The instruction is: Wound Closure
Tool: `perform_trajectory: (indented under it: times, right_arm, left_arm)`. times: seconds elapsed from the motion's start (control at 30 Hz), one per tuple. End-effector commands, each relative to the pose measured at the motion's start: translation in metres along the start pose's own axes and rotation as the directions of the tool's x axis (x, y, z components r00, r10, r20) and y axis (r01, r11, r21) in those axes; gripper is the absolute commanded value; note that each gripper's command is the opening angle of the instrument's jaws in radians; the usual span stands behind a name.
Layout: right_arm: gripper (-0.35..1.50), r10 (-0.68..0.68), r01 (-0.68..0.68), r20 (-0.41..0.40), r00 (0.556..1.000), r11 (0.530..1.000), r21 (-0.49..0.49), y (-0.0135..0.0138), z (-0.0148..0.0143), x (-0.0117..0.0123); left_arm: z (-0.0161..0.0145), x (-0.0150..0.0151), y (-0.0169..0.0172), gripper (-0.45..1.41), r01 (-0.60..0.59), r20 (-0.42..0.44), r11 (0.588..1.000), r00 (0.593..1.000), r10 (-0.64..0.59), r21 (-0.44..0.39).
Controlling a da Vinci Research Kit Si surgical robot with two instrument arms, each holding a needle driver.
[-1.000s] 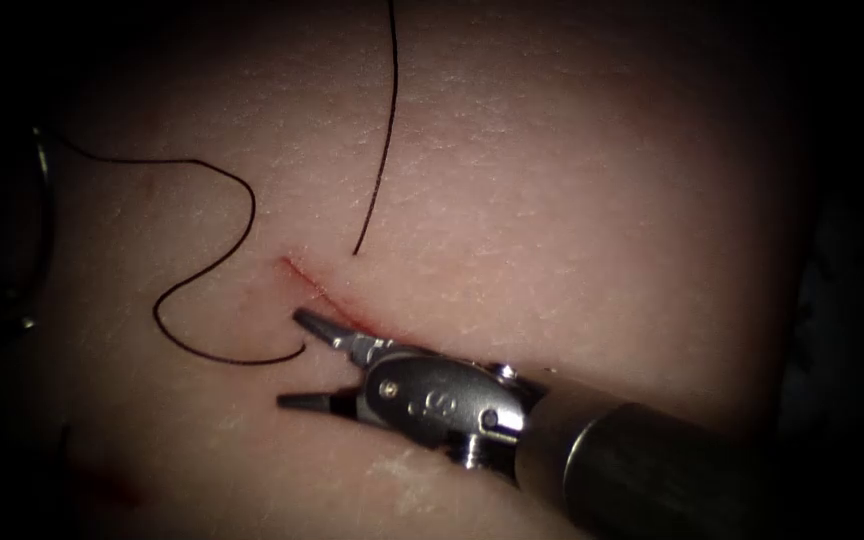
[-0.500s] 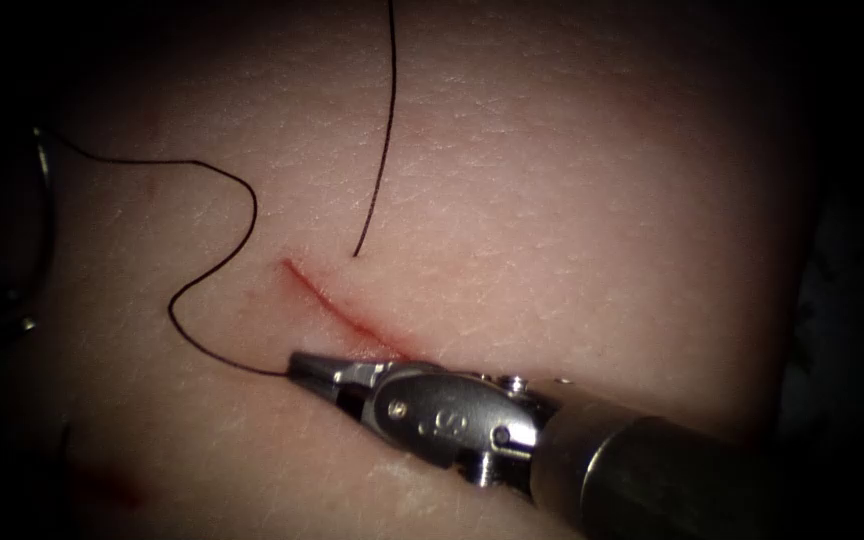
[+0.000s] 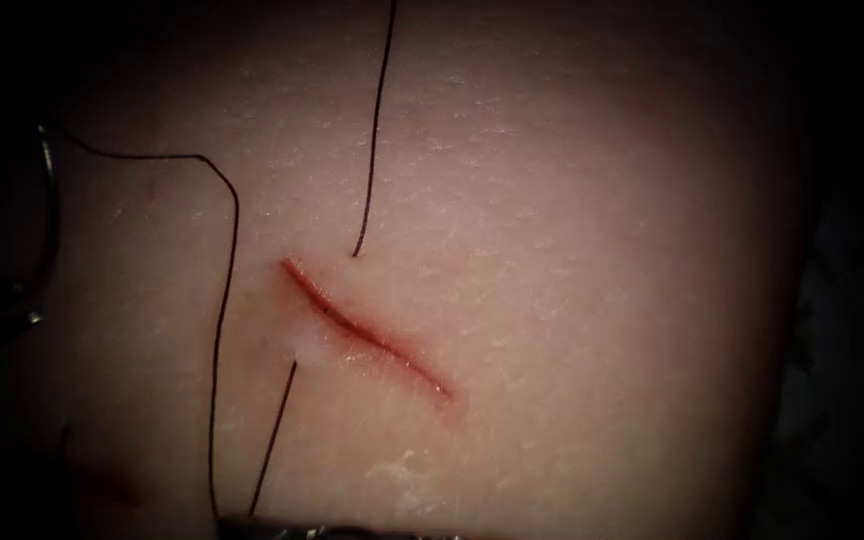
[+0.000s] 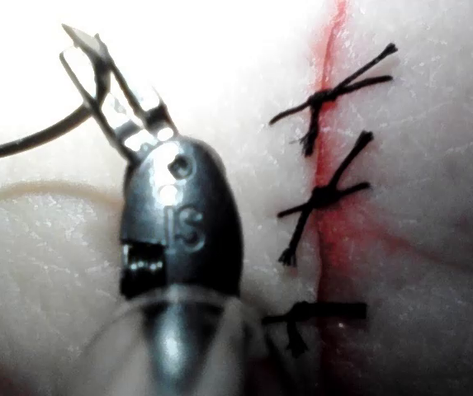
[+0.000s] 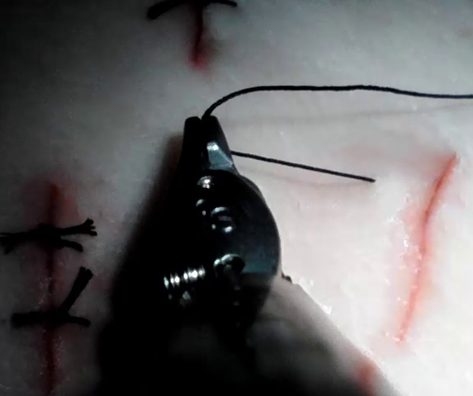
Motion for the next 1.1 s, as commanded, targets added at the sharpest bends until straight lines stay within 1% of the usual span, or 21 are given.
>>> perform_trajectory:
  times: [0.03,0.13,0.27,0.3,0.33,0.37,0.4,0.43,0.5,0.53,0.57,0.6,0.77,0.93,1.1]
  right_arm:
    - [-0.35,0.005,-0.005,-0.01,1.0,1.0,0.013,-0.0017,0.0012,0.0007]
    - [-0.35,0.008,-0.008,-0.017,1.0,1.0,0.022,-0.0023,0.0013,0.0021]
    - [-0.35,0.027,-0.027,-0.015,1.0,0.999,0.033,-0.0021,0.0017,0.0024]
    - [-0.16,0.04,-0.04,-0.007,0.999,0.999,0.032,-0.0014,0.002,0.0021]
    - [0.43,0.047,-0.046,-0.008,0.999,0.999,0.028,-0.0008,0.0021,0.0019]
    - [0.76,0.052,-0.052,-0.012,0.999,0.998,0.023,-0.0003,0.0021,0.0017]
    - [1.0,0.058,-0.058,-0.019,0.998,0.998,0.017,0.0003,0.002,0.0014]
    - [1.17,0.068,-0.068,-0.031,0.997,0.998,0.007,0.0012,0.0018,0.0011]
    - [1.35,0.093,-0.094,-0.045,0.995,0.995,-0.023,0.0027,0.0012,0.0006]
    - [1.43,0.09,-0.093,-0.047,0.995,0.993,-0.067,0.0036,0.0007,0.0003]
    - [1.45,0.071,-0.076,-0.051,0.996,0.993,-0.094,0.0044,0.0003,0.0001]
    - [1.47,0.047,-0.053,-0.051,0.998,0.992,-0.113,0.006,-0.0008,-0.0004]
    - [1.47,0.01,-0.017,-0.051,0.999,0.991,-0.134,0.0084,-0.0029,-0.0012]
    - [1.47,-0.011,0.004,-0.044,0.999,0.991,-0.136,0.0097,-0.0037,-0.0019]
    - [1.47,-0.016,0.01,-0.054,0.998,0.993,-0.114,0.0094,-0.0043,-0.0021]
  left_arm:
    - [0.0001,-0.0008,0.0009,-0.45,0.004,0.001,1.0,1.0,-0.004,-0.003]
    - [0.0002,-0.001,0.0008,-0.45,0.003,0.001,1.0,1.0,-0.003,-0.002]
    - [0.0002,-0.0011,0.0007,-0.45,0.009,0.004,1.0,1.0,-0.009,0.001]
    - [0.0002,-0.001,0.0007,-0.45,0.008,0.005,1.0,1.0,-0.009,0.002]
    - [0.0002,-0.0011,0.0008,-0.45,0.008,0.005,1.0,1.0,-0.008,0.002]
    - [0.0002,-0.0011,0.0008,-0.45,0.008,0.005,1.0,1.0,-0.008,0.002]
    - [0.0002,-0.0011,0.0008,-0.45,0.008,0.005,1.0,1.0,-0.008,0.002]
    - [0.0002,-0.0011,0.0008,-0.45,0.008,0.005,1.0,1.0,-0.008,0.003]
    - [0.0002,-0.0011,0.0008,-0.45,0.007,0.006,1.0,1.0,-0.007,0.003]
    - [0.0002,-0.0011,0.0008,-0.45,0.007,0.006,1.0,1.0,-0.007,0.003]
    - [0.0003,-0.0012,0.0007,-0.45,0.007,0.006,1.0,1.0,-0.007,0.003]
    - [0.0003,-0.0013,0.0007,-0.45,0.007,0.006,1.0,1.0,-0.007,0.003]
    - [0.0003,-0.0014,0.0006,-0.45,0.007,0.007,1.0,1.0,-0.007,0.004]
    - [0.0002,-0.0015,0.0004,-0.45,0.013,0.011,1.0,1.0,-0.013,0.008]
    - [-0.0006,-0.0015,-0.0002,-0.45,0.016,0.024,1.0,1.0,-0.016,0.021]
